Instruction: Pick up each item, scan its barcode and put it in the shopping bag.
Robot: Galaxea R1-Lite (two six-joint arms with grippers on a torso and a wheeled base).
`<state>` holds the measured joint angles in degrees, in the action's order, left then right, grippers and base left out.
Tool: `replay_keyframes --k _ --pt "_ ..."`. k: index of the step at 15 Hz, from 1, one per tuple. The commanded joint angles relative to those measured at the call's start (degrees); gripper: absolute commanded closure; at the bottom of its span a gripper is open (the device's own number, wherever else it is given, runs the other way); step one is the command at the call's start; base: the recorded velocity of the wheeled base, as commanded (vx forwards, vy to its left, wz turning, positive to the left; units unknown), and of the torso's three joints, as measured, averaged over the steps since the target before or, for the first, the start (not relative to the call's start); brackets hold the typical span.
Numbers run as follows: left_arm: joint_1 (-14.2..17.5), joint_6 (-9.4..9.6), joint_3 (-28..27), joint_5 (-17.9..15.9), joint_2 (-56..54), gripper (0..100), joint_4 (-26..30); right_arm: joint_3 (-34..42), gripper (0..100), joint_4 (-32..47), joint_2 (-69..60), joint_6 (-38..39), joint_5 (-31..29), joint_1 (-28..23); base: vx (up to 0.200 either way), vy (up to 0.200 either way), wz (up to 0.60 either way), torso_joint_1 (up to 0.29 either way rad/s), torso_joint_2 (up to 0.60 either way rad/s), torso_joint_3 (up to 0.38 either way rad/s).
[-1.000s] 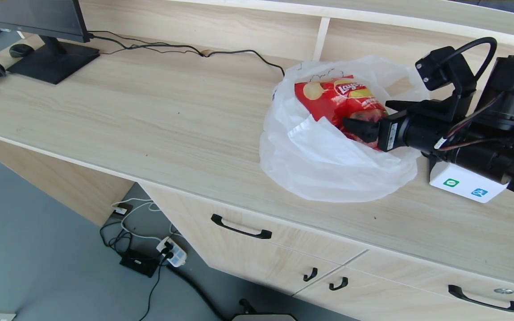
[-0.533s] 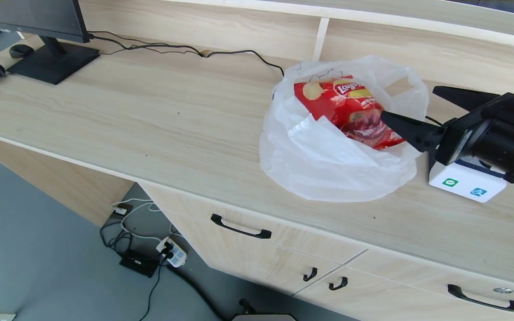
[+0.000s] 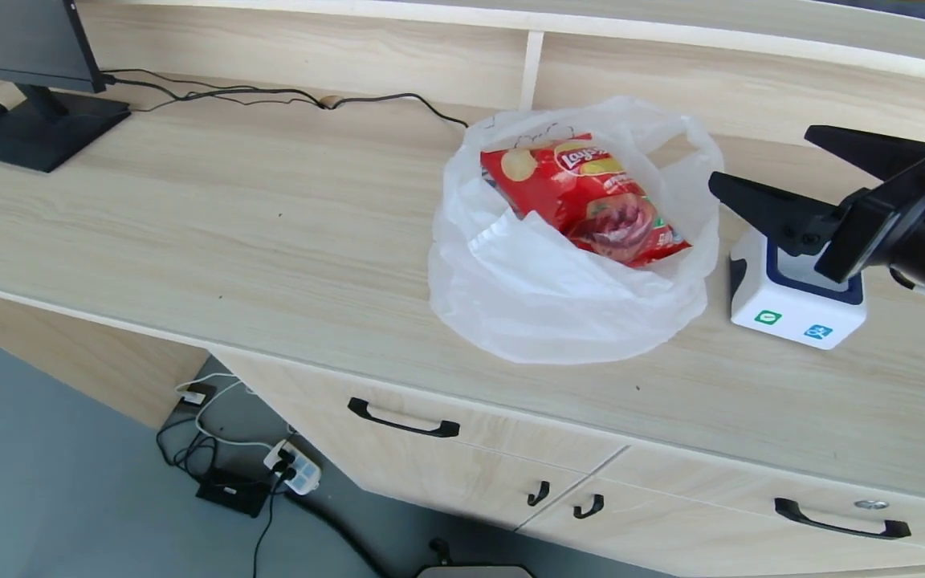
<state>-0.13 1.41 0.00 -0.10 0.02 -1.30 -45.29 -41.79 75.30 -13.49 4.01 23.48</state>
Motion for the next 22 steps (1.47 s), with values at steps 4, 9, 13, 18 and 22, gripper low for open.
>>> replay_keyframes --k 4,9,13,18,22 --pt "0.0 -0.01 0.0 0.0 0.1 0 0.0 0.4 0 -0.1 0.1 0.0 -0.1 -0.5 0.0 0.0 -0.6 0.006 0.0 0.004" --pt "0.0 -0.01 0.0 0.0 0.1 0 0.1 4.9 0 -2.2 -2.5 4.6 -2.2 -3.1 0.0 0.0 -0.24 0.0 0.0 0.0" --pt "0.0 -0.01 0.0 0.0 0.1 0 0.1 15.6 0 -2.8 -8.9 6.6 -2.4 -19.0 0.0 0.0 0.0 0.0 0.0 0.0" --pt "0.0 0.17 0.0 0.0 0.1 0 0.1 17.6 0 -4.2 -7.5 9.9 -2.2 -22.5 -0.12 0.0 0.0 0.003 0.0 0.001" --pt "0.0 0.17 0.0 0.0 0.0 0 0.1 16.6 0 -11.2 -3.3 9.9 -2.2 -23.0 0.0 -0.05 0.0 0.009 0.0 -0.001"
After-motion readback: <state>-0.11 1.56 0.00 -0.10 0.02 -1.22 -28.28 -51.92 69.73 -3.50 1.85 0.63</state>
